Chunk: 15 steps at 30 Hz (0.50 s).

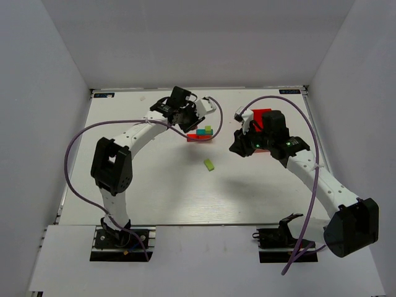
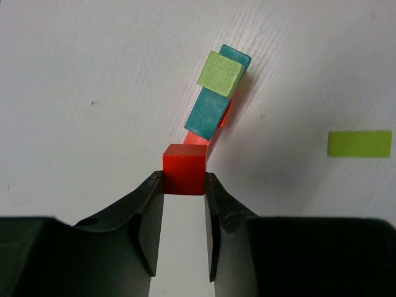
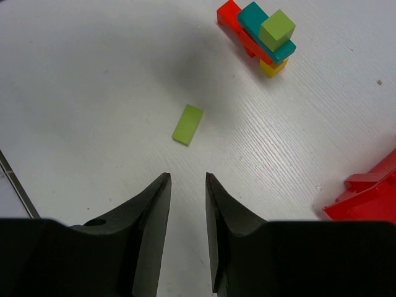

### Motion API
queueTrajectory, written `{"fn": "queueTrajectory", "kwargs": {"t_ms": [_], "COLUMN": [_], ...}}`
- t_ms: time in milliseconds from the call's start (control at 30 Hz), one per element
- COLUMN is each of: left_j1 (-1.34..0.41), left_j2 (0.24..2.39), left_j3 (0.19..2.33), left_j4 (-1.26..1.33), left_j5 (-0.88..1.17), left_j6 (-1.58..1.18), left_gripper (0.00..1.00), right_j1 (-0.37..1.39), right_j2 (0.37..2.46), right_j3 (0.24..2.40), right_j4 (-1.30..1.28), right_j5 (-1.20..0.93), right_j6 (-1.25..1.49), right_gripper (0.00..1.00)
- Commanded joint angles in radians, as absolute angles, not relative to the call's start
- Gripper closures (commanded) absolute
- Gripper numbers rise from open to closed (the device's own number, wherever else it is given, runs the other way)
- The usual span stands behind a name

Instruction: Build the wood block tower

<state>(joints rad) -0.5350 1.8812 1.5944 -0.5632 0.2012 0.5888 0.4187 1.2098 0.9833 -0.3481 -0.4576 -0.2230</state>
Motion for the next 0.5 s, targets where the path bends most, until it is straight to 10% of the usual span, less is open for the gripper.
{"fn": "queueTrajectory", "kwargs": {"t_ms": [0,467], "left_j1": [-0.500,-0.460], "left_j2": [1.914,1.993], "left_j3": [1.712,1.738], "left_j4": [-0.632,-0.615], "left_j5": [0.336,0.526], "left_j6": [0.687,0.824], "left_gripper": [1.00,1.00], "right_j1": [0.414,0.414], "right_j2": [1.192,1.233], "right_j3": [0.977,0.977], "right_j4": [-0.337,-0.337], "right_j5": [-0.486,-0.471], "right_j6": [-0.242,-0.256], "right_gripper": [0.65,0.65]}}
